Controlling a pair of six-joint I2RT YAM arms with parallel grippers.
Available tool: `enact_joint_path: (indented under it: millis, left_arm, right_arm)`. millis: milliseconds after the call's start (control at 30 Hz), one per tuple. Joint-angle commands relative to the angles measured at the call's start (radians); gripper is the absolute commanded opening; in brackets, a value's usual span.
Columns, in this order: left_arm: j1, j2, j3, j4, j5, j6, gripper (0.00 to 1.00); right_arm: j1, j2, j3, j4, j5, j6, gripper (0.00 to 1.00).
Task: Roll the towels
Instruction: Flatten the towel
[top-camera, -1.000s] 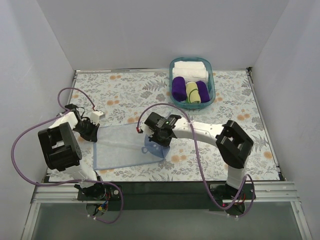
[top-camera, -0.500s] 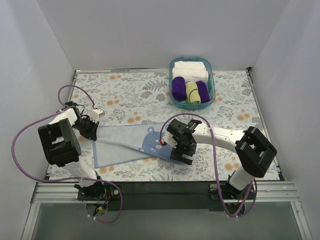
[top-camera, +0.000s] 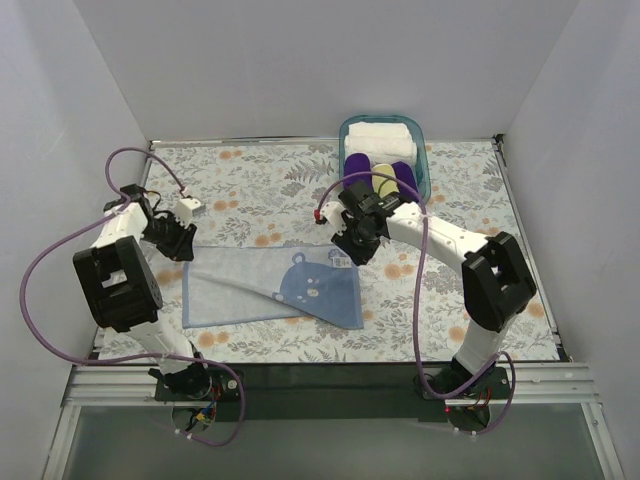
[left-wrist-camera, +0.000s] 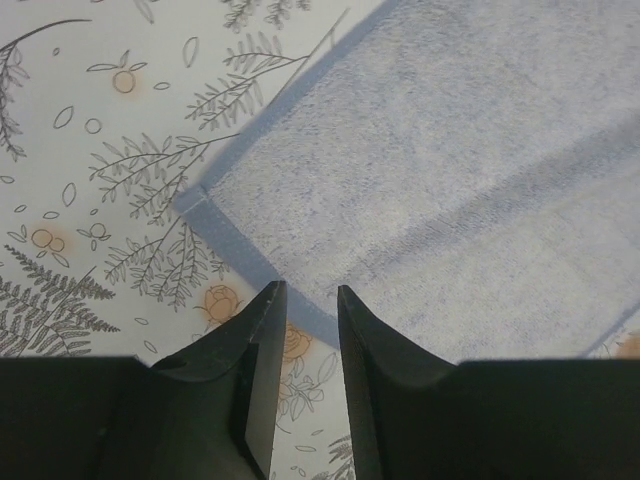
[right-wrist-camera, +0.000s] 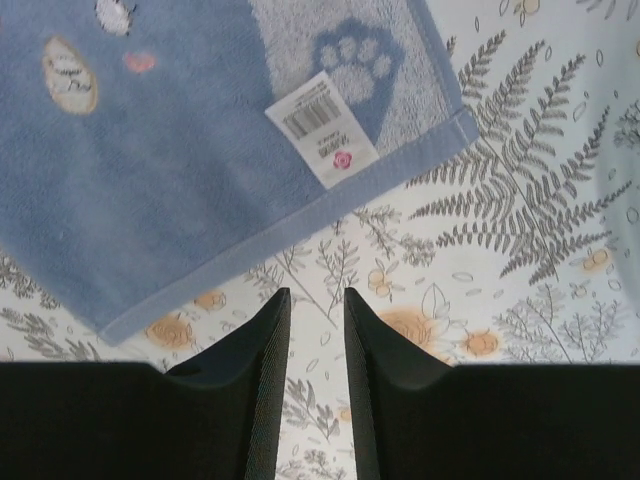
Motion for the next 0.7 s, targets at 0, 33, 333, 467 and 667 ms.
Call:
enact_joint_path:
  millis: [0,33,333,467,667]
  left_arm:
    - [-0.015,-0.074,0.018,-0.126,0.089,0.072,0.26]
    - [-0.016,-0.08,0.01,-0.152,0.092,0.092,0.26]
    - [-0.015,-0.242,-0.237,-0.386,0.031,0.373,0.26]
    - [-0.016,-0.266,-0.327,-0.363,-0.01,0.404,0.25]
    - [-0.021,-0.246,-0.475,-0.204,-0.207,0.37,0.25]
  right_arm:
    - [-0.004,0.072,0.057,0.039,-0.096,0.036,0.29]
    - [-0.004,0.084,0.062,0.04,-0.123,0.039,0.29]
    - [-0.004,0.187,-0.045,0.167,-0.069,0.055,0.31]
    - [-0.016,0.265,-0.059,0.195,0.089,0.104,0.28]
    - [-0.036,0.24,-0.079,0.203,0.097,0.119,0.29]
